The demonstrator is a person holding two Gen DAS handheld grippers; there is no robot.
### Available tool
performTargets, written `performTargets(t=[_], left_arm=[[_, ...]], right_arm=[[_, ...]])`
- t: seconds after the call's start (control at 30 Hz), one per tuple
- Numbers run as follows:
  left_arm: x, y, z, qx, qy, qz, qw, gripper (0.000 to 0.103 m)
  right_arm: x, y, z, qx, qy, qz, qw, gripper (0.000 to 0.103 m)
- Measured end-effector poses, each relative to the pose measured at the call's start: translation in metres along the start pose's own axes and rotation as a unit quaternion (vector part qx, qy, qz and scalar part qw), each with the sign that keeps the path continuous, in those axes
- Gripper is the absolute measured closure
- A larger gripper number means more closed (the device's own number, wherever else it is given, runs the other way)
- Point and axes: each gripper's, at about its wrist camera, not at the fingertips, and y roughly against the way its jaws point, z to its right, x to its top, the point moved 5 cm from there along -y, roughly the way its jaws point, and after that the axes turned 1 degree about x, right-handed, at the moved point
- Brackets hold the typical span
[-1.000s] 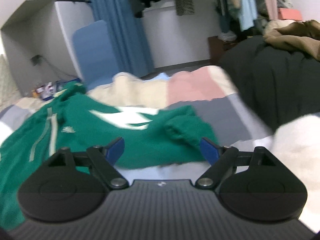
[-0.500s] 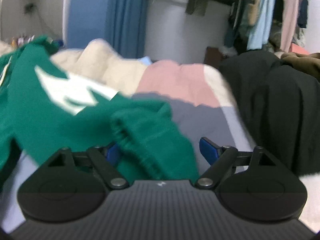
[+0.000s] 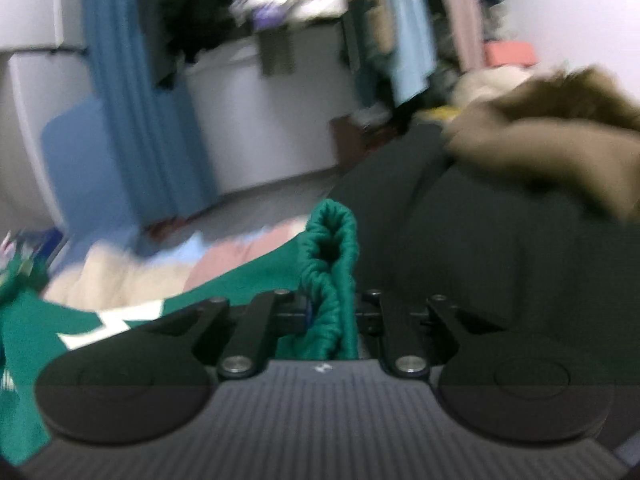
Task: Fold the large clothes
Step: 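Carry the sleeve across the hoodie body with the right gripper and release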
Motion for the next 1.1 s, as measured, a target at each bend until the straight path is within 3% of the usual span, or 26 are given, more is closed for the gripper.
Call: performTargets(t=[0.1, 0.23, 0.47, 0.63, 0.87, 1.0, 1.1], left_arm=[[0.004, 0.009, -0.004, 0.007, -0.002, 0.011, 0.9999, 0.028], [0.007, 0.022, -0.011, -0.001, 0.007, 0.02, 0.9998, 0.028], [0.0, 0.043, -0.025, -0.012, 0.026, 0.034, 0.999, 0.028], [-0.005, 0.058, -0.037, -0.027, 0.045, 0.043, 0.9977, 0.028], [0.001, 0.093, -0.063, -0.055, 0.082, 0.078, 0.992, 0.028], [0.009, 0.111, -0.085, -0.064, 0.111, 0.1, 0.9868, 0.028], [0.012, 0.121, -0.101, -0.061, 0.123, 0.115, 0.9838, 0.028]], right_arm=[[0.032, 0.015, 0.006, -0.014, -0.001, 0.015, 1.0, 0.088], [0.055, 0.041, -0.024, -0.017, 0.035, 0.037, 0.999, 0.088], [0.081, 0.105, -0.127, 0.061, 0.088, 0.056, 0.993, 0.088], [0.081, 0.173, -0.216, 0.139, 0.133, 0.078, 0.978, 0.088], [0.044, 0.266, -0.333, 0.26, 0.194, 0.087, 0.942, 0.087], [-0.008, 0.298, -0.386, 0.318, 0.227, 0.063, 0.918, 0.086], [-0.06, 0.307, -0.42, 0.352, 0.239, 0.019, 0.905, 0.085]])
